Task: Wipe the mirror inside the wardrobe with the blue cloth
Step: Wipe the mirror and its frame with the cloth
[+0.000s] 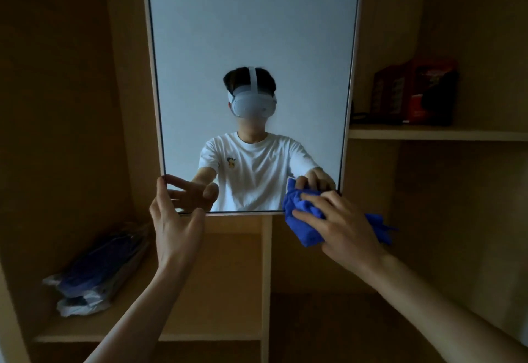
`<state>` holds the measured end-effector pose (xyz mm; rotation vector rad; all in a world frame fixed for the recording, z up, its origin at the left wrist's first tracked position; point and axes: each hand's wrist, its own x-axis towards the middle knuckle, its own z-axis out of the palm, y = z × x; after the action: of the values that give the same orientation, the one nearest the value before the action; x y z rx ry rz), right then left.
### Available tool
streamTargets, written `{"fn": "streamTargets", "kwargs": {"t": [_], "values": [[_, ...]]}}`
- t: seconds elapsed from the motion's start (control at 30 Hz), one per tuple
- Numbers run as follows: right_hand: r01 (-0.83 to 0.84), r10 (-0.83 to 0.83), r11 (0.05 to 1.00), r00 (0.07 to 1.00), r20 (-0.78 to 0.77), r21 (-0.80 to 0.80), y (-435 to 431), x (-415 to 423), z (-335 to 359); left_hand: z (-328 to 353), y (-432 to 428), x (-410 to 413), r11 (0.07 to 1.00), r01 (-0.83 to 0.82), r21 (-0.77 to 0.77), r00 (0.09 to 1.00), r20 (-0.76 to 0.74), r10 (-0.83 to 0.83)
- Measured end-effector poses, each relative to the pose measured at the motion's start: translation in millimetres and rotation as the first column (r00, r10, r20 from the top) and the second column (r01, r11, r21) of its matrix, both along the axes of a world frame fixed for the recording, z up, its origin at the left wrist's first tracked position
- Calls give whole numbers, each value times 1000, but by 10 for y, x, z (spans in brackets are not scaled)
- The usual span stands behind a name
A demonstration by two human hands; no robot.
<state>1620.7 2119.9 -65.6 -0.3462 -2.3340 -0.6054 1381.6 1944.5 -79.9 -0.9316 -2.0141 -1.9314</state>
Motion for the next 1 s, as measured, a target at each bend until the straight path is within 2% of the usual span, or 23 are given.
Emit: {"fn": "streamTargets", "kwargs": {"t": [0.1,0.23,0.33,0.47,0.6,0.7,0.8,0.87,1.0], "values": [[2,-2,1000,1000,-9,-2,5,21,74,14,0,-22,1000,3,-8,1000,6,-3],[81,-82,997,962,-260,-13,44,-31,615,36,-14,-29,1000,-7,-24,1000,10,7],[62,-54,998,945,-323,16,123,-27,900,21,-12,-16,1000,-15,-23,1000,0,15],[114,-120,993,922,-367,-39,114,-26,460,8,2,-28,999,-15,-30,1000,2,15],[71,-120,981,955,-272,-182,65,12,-192,22,-4,-68,1000,-15,-27,1000,-11,15],[56,-115,973,957,-264,-223,19,3,-295,38,-2,-60,999,-19,-30,1000,-2,19],[15,-96,970,942,-322,-244,-16,-29,-214,46,-23,-68,999,-21,-36,1000,-1,21],[16,-131,964,897,-422,-265,-35,-51,-110,55,-46,-83,999,-18,-35,1000,-4,18],[62,-235,959,723,-649,-278,-35,-121,199,65,-63,-83,999,-12,-44,1000,-8,12]]}}
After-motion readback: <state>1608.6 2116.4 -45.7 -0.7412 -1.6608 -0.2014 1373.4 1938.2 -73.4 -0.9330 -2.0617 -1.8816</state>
